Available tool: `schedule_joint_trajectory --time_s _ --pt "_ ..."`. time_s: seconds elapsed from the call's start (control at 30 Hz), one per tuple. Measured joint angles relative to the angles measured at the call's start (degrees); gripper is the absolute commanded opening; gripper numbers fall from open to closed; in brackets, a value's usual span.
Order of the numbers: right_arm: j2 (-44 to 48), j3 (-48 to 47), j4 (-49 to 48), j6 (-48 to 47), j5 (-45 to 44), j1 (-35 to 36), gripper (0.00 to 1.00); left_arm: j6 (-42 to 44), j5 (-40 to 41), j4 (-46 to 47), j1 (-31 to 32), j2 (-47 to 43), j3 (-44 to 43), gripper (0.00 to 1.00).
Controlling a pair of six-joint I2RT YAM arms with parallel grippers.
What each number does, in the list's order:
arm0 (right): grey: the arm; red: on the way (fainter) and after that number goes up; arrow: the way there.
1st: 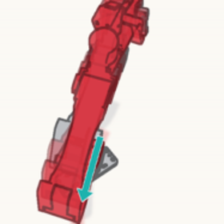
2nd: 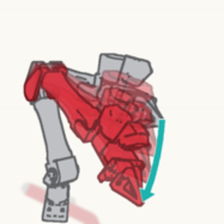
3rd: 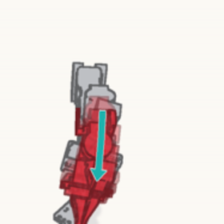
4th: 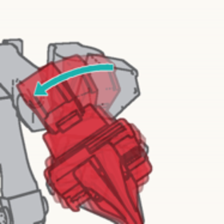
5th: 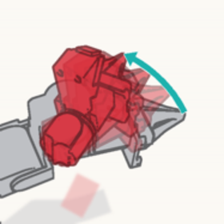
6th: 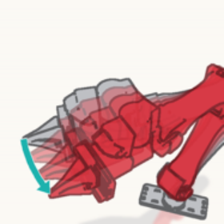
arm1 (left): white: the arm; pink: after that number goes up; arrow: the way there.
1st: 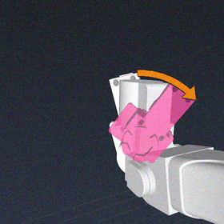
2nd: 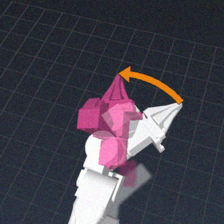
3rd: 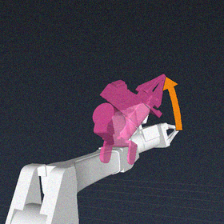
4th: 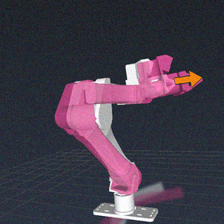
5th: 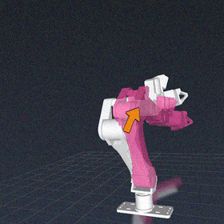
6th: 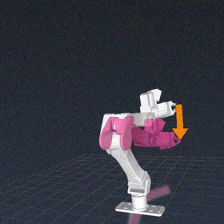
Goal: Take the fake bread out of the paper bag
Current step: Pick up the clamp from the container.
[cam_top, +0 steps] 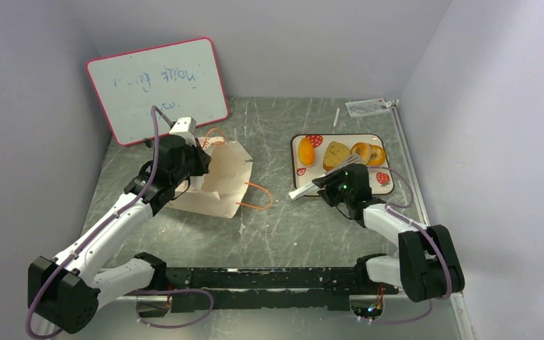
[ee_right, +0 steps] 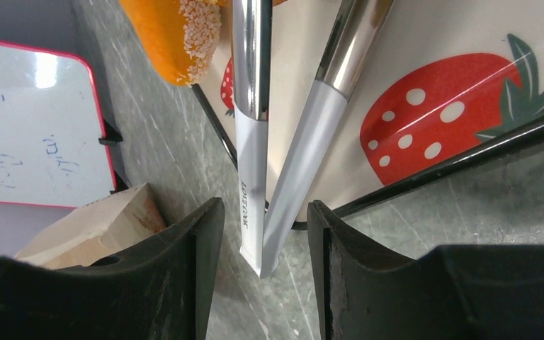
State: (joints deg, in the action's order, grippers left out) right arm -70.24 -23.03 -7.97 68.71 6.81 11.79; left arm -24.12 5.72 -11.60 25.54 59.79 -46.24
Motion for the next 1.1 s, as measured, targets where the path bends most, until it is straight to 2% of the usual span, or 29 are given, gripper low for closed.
schedule_joint_trajectory --time_s 0.3,0.6,0.83,1.1 --pt "-4.7 1.0 -8.4 0.0 -0.5 1.5 0.46 0.6 0.0 -0.3 0.0 -0.4 0.0 0.07" --pt "-8.0 1.0 -13.0 -0.3 -1.2 3.3 0.25 1.6 0.0 -0.9 0.0 -1.0 0.0 0.07" --pt "-5.3 1.7 -12.3 -1.5 -3.0 4.7 0.17 1.8 0.0 -1.2 0.0 -1.5 0.0 0.07" --pt "0.8 2.0 -8.1 -2.7 -3.9 5.1 0.13 1.6 0.0 -1.5 0.0 -1.9 0.0 0.07"
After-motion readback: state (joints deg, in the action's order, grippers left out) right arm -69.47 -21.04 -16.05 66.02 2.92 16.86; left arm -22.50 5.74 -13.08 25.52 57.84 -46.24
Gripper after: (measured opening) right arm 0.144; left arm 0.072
